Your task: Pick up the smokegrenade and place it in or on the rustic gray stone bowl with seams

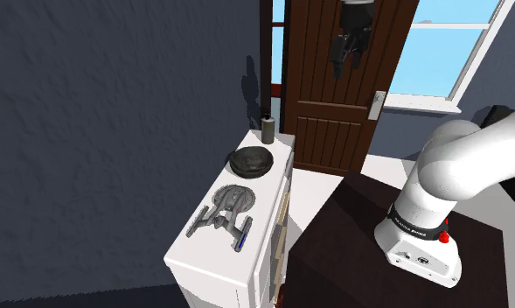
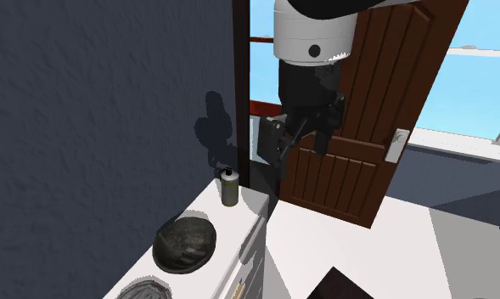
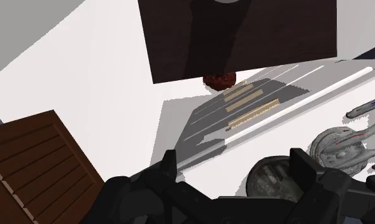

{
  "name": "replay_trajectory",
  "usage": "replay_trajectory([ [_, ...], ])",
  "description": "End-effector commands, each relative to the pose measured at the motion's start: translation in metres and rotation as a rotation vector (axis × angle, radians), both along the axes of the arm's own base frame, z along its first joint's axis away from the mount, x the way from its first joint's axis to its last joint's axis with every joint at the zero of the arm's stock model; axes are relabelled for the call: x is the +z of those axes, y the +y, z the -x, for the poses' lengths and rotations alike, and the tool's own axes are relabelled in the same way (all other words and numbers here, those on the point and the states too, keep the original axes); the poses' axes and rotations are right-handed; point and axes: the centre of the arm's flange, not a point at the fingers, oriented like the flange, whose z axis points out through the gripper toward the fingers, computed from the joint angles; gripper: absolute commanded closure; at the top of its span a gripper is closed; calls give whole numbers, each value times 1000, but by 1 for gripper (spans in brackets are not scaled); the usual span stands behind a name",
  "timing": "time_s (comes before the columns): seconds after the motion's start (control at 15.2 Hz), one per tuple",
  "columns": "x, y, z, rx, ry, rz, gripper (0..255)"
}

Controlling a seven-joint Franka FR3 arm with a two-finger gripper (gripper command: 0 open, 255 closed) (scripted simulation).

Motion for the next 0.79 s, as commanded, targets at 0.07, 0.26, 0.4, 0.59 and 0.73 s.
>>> replay_trajectory([
  [0.07, -8, -4, -10, -1, 0, -1, 0],
  [0.26, -32, -15, -40, -3, 0, -6, 0],
  [0.4, -47, -22, -60, -5, 0, -9, 0],
  [0.59, -71, -33, -90, -7, 0, -13, 0],
  [0.73, -87, -41, -110, -8, 0, -16, 0],
])
